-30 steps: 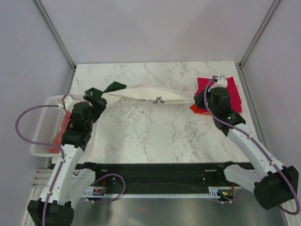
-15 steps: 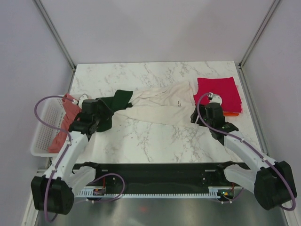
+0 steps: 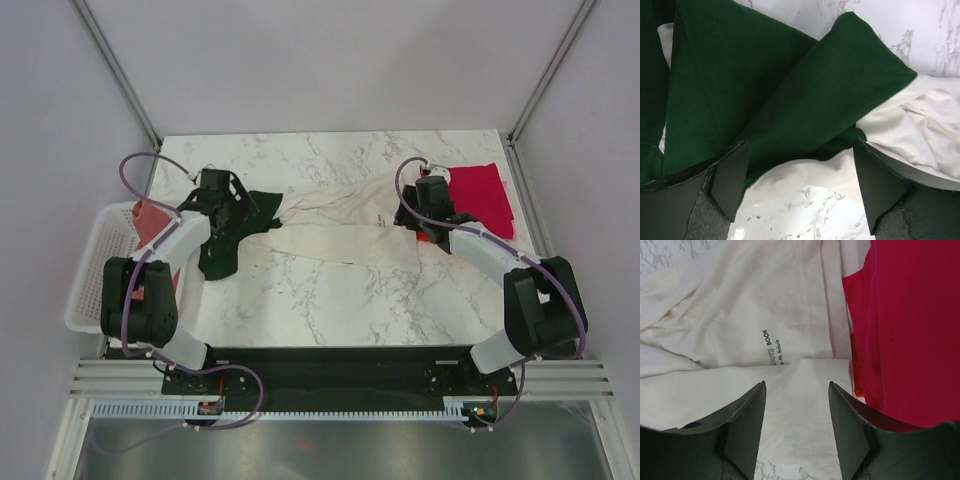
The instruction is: Fold and stack the t-shirts
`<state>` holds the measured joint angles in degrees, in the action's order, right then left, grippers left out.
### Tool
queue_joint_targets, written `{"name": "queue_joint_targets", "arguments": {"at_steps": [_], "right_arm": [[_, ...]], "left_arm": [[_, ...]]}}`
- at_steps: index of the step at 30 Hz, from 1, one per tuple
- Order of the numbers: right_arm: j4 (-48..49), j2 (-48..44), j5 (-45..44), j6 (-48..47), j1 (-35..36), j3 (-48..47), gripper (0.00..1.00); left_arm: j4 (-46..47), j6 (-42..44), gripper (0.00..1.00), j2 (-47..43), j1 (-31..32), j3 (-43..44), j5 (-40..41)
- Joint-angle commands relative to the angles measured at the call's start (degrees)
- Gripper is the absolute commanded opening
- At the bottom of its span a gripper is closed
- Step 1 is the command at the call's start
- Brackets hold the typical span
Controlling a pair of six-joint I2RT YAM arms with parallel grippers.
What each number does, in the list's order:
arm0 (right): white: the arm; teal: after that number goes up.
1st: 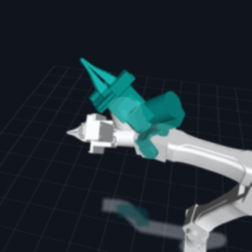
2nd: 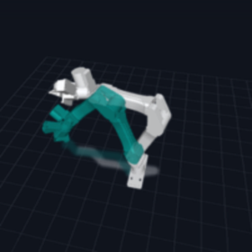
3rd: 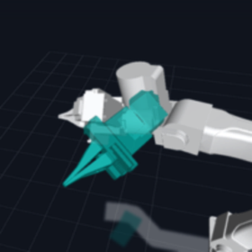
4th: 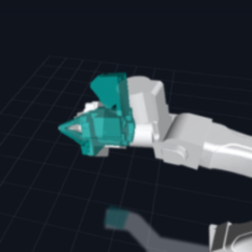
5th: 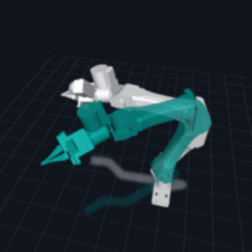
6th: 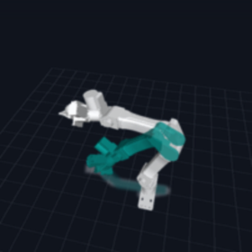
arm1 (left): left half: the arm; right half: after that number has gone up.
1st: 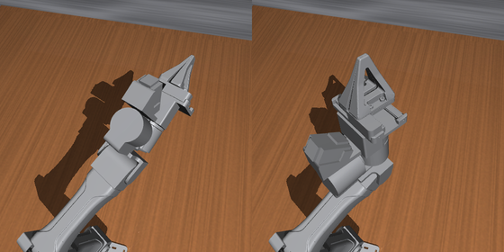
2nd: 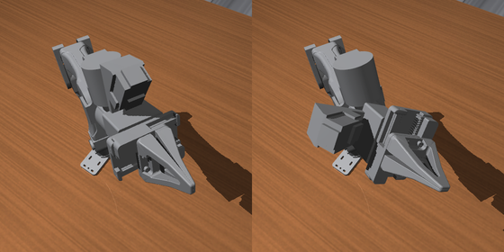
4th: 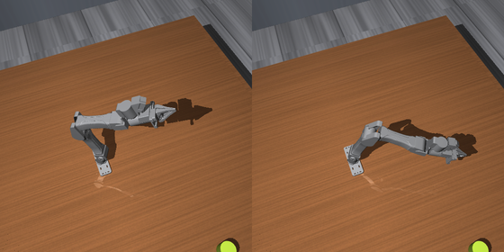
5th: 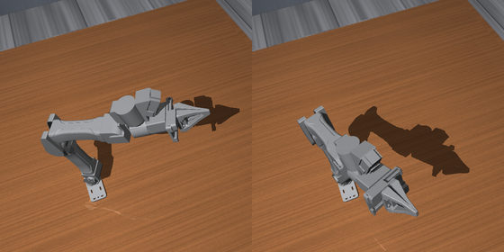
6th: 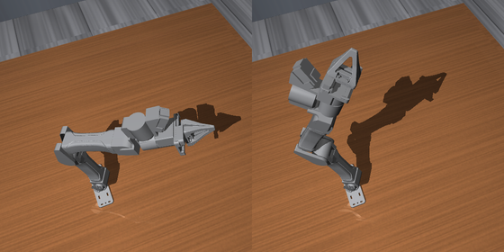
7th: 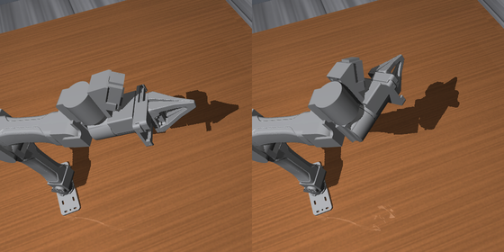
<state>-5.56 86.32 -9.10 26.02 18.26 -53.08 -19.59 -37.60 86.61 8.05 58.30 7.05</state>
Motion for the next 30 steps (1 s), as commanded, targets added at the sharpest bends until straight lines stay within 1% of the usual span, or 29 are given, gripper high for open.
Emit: {"name": "queue_joint_targets", "arguments": {"at_steps": [1,2,5,6,7,8,10,11,12,14,17,18,19,20,21,22,23,26,29,30], "right_arm": [[1.1,1.3,-0.4,1.5,-1.6,-2.4,0.61],[1.4,1.4,0.1,1.7,-2.0,-2.1,0.64],[4.5,1.3,6.1,2.5,-4.6,-0.1,0.66],[7.2,1.0,7.5,3.2,-5.9,0.8,0.66],[8.2,0.6,8.9,3.6,-6.1,2.1,0.66],[8.7,0.3,9.0,3.6,-6.3,2.5,0.66],[8.9,-0.2,8.4,3.2,-6.3,2.8,0.66],[8.8,-0.4,8.0,3.2,-6.3,3.0,0.66],[8.6,-0.7,7.8,3.0,-6.2,3.1,0.66],[8.4,-1.0,7.5,2.9,-6.2,3.3,0.66],[7.9,-1.2,8.0,2.5,-6.2,3.5,0.64],[7.6,-1.3,8.3,2.5,-6.2,3.6,0.64],[7.6,-1.4,8.7,2.1,-6.2,3.7,0.63],[7.4,-1.5,9.0,2.1,-6.3,3.9,0.63],[7.3,-1.9,8.9,2.1,-6.3,4.2,0.63],[7.2,-2.3,9.0,2.1,-6.2,4.5,0.63],[7.2,-2.6,8.9,2.1,-6.2,4.8,0.63],[7.1,-4.6,8.9,1.9,-6.2,6.2,0.64],[7.2,-5.1,9.0,1.8,-6.3,7.2,0.67],[7.2,-5.0,8.9,1.9,-6.3,7.1,0.68]], "left_arm": [[2.2,4.2,0.91,5.0,-0.1,4.6,2.4],[2.4,4.4,0.91,5.8,-0.1,4.8,2.3],[3.8,4.8,0.94,9.1,-0.3,4.8,0.9],[5.1,5.1,0.93,9.9,-0.4,4.5,-0.7],[6.0,5.3,0.91,10.4,-0.4,4.3,-1.8],[6.7,5.5,0.76,11.2,-0.4,4.2,-2.9],[7.9,6.3,0.53,11.3,-0.3,3.6,-5.1],[8.2,6.6,0.33,10.3,0.0,3.2,-5.5],[8.4,7.1,0.24,9.6,0.4,2.2,-5.4],[8.6,7.6,0.02,7.4,1.4,0.9,-4.5],[8.5,7.3,0.02,0.4,3.4,-3.3,-2.6],[8.6,6.7,0.02,-4.9,4.3,-6.0,-1.5],[8.3,6.4,0.02,-7.5,5.6,-7.4,0.2],[8.3,6.0,0.02,-10.6,8.5,-8.7,2.0],[7.9,5.8,0.02,-15.2,9.9,-11.2,4.0],[7.5,5.7,0.02,-17.9,11.1,-12.2,4.5],[5.9,5.1,0.02,-19.6,12.9,-13.1,4.9],[2.0,3.7,0.02,-25.8,14.9,-17.9,5.3],[0.4,2.4,0.02,-31.1,15.8,-21.6,4.1],[0.1,2.1,0.02,-32.2,15.7,-24.1,2.6]]}}
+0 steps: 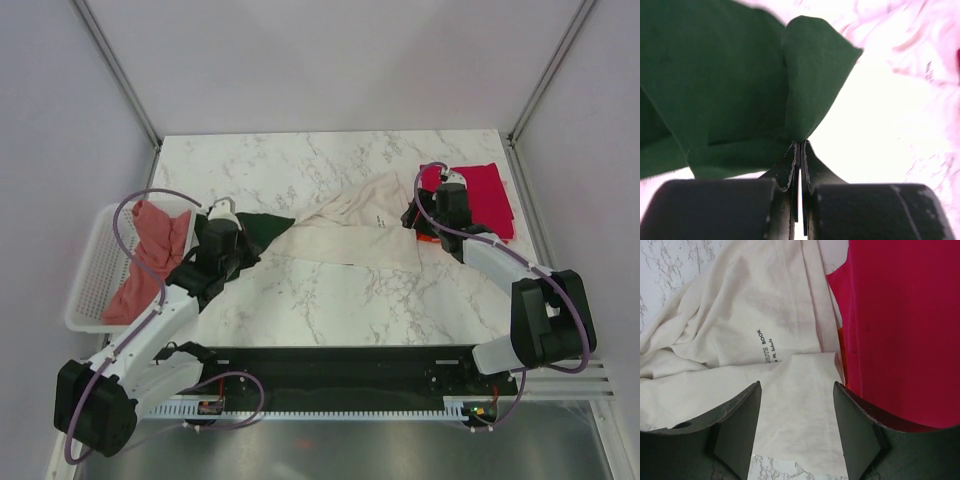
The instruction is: Fold and stack the t-shirts
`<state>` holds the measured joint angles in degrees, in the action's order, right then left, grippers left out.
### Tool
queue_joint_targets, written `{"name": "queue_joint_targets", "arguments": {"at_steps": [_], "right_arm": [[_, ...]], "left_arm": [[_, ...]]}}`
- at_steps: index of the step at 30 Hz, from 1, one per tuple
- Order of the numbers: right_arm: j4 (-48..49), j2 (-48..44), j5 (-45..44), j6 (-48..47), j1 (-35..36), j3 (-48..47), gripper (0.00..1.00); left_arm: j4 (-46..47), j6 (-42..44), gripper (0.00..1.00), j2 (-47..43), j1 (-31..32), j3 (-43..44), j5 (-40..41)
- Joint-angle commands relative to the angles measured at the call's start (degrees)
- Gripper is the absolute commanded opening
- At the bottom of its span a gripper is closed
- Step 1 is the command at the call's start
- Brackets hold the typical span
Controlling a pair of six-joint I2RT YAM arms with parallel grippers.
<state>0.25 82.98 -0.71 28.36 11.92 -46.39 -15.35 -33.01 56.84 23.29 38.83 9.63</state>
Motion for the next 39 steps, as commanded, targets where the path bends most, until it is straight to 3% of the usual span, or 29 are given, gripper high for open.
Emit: {"name": "queue_joint_targets", "arguments": {"at_steps": [1,6,8,9,10,11,13,18,31,34,39], "right_arm": [[1.4,-1.4,0.5,-0.4,0.0,0.3,0.68],[1.5,0.3,0.6,-0.2,0.3,-1.6,0.68],[1.4,0.5,0.6,-0.5,0.5,-2.0,0.69],[1.4,0.6,0.5,-0.6,0.6,-2.4,0.7],[1.3,0.7,0.6,-0.9,0.7,-2.5,0.72],[1.2,0.7,0.5,-1.1,0.9,-2.6,0.73],[1.0,0.6,0.5,-1.5,1.0,-2.7,0.75],[0.9,0.5,0.6,-1.7,1.0,-2.7,0.77],[1.4,0.2,3.2,-1.6,1.1,-1.5,0.77],[1.9,0.3,3.7,-1.4,1.2,-1.3,0.77],[2.1,0.3,4.1,-1.3,1.2,-1.0,0.77]], "left_arm": [[-4.2,-2.9,0.02,-3.3,0.6,-5.8,-0.4],[-4.2,-2.2,0.05,-4.8,0.5,-8.4,-0.5],[-4.2,-1.4,0.13,-4.5,0.5,-7.2,0.0],[-4.2,-1.0,0.25,-4.0,0.5,-6.8,0.1],[-4.9,-0.8,0.57,-3.8,0.5,-6.1,0.1],[-5.2,-0.4,0.67,-3.5,0.5,-5.2,0.1],[-6.3,0.2,0.75,-3.1,0.5,-4.4,1.0],[-8.9,-0.7,0.74,-2.1,0.5,-2.8,4.6],[-9.4,-6.1,0.65,-2.1,-0.3,-8.8,8.5],[-9.4,-8.3,0.6,-0.3,-3.3,-8.9,10.6],[-6.3,-6.5,0.58,1.9,-8.3,-9.1,5.7]]}}
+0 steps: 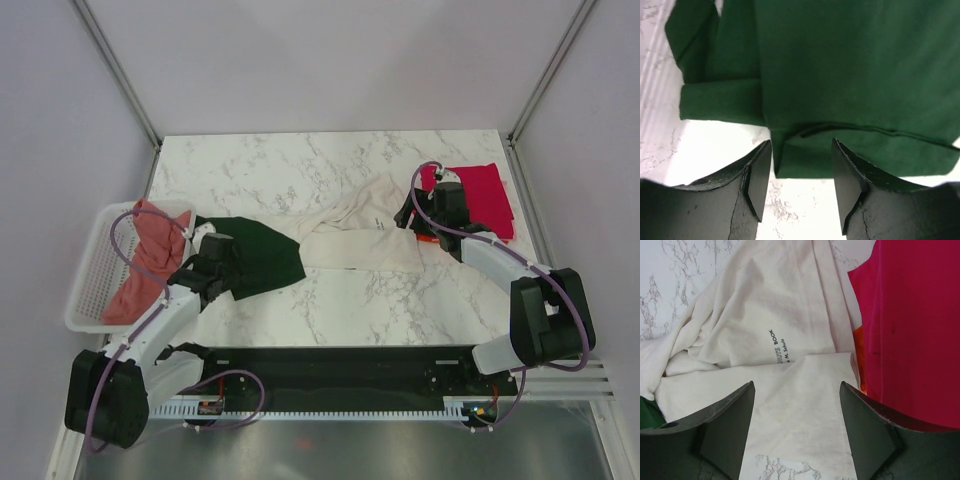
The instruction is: Fold and stack the t-shirts
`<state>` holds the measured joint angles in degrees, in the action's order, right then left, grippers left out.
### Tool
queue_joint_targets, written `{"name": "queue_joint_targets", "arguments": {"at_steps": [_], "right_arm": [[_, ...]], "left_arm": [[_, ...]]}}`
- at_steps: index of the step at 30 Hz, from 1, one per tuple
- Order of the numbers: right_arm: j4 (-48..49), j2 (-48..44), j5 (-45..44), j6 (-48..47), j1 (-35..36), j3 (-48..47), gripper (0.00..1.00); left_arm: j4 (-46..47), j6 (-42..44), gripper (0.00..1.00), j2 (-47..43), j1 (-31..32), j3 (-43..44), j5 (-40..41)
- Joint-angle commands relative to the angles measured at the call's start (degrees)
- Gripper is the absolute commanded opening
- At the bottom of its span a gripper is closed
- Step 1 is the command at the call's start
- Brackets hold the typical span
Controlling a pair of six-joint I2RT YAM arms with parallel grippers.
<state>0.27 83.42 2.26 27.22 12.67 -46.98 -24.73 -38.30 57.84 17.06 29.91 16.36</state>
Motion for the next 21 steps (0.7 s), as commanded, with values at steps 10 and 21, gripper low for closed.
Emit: {"name": "queue_joint_targets", "arguments": {"at_steps": [10,21], "right_arm": [[2.4,0.2,1.1,-0.2,0.4,-0.3,0.77],[2.4,0.3,0.5,0.1,0.4,-0.2,0.77]], "left_arm": [[5.7,0.4,0.51,5.9,-3.2,0.4,-7.9],[7.9,1.9,0.04,11.2,-4.4,1.7,-12.7]]}}
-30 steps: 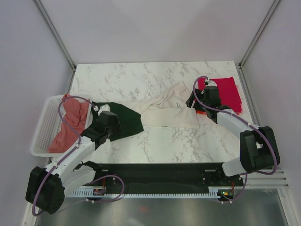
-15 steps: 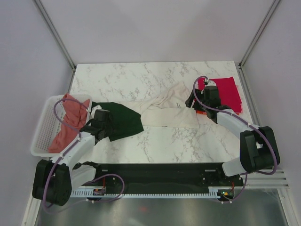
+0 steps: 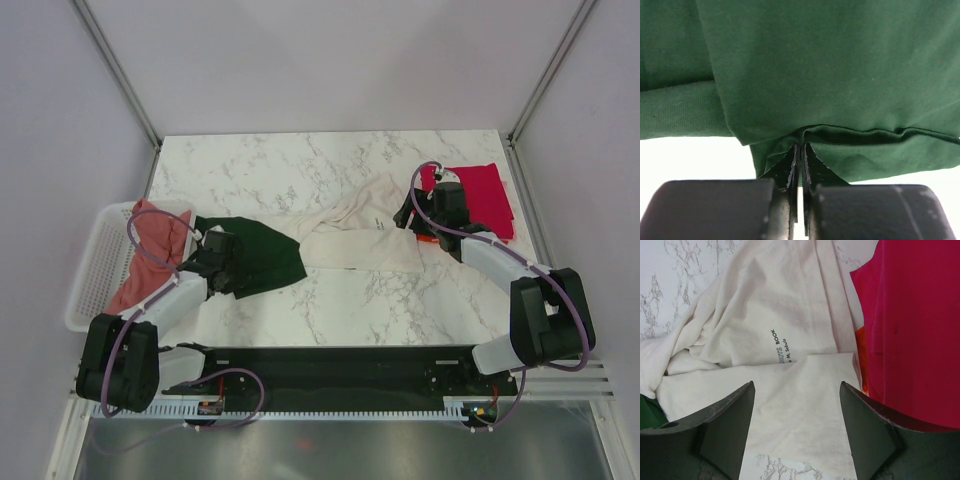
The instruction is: Fold and stack the t-shirts
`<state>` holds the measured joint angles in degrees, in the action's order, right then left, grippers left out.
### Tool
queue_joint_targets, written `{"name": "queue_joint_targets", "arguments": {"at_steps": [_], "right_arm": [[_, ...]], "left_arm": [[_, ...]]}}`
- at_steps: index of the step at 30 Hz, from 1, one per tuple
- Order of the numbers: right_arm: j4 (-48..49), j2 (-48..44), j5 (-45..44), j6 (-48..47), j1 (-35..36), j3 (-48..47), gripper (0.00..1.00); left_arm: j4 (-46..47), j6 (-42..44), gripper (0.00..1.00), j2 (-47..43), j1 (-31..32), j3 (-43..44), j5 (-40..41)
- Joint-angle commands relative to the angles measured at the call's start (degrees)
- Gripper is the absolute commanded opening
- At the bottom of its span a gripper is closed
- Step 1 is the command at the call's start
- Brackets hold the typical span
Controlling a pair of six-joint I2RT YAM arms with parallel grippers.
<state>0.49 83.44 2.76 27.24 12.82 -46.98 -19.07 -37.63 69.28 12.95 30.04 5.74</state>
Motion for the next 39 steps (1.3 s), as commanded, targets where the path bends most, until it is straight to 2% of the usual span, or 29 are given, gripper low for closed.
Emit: {"name": "queue_joint_targets", "arguments": {"at_steps": [1,10,14,20,25,29,33,38,39], "right_arm": [[2.1,0.1,-0.2,0.0,0.3,-0.2,0.77],[1.7,0.0,-0.8,0.2,0.3,-0.4,0.77],[1.7,-0.3,-0.8,0.1,0.3,-0.1,0.77],[1.3,-0.4,-0.6,0.1,0.2,-0.5,0.77],[1.3,-0.3,-0.2,0.2,0.3,-0.4,0.77],[2.0,0.9,4.0,-1.2,1.0,-1.4,0.78],[1.0,2.6,4.4,-2.6,4.0,-3.4,0.78],[0.9,3.4,3.7,-2.4,4.8,-3.6,0.78],[0.8,3.4,3.7,-2.5,4.8,-3.6,0.78]], "left_arm": [[2.3,1.4,0.02,-1.2,-0.3,1.2,-2.1],[2.1,1.5,0.02,-11.3,-0.2,-2.0,-9.5],[1.4,1.4,0.02,-13.2,-0.3,-2.2,-9.4],[1.2,1.5,0.02,-13.2,-0.2,-1.4,-9.7],[2.3,1.5,0.02,-9.8,-0.2,-1.1,-10.8],[4.8,1.4,0.02,-9.1,0.0,-1.9,-14.7],[6.0,1.9,0.02,-8.8,1.5,-2.3,-16.9],[5.6,1.1,0.02,-9.9,7.5,-2.1,-16.5],[5.2,0.1,0.02,-10.5,10.4,-2.1,-15.7]]}}
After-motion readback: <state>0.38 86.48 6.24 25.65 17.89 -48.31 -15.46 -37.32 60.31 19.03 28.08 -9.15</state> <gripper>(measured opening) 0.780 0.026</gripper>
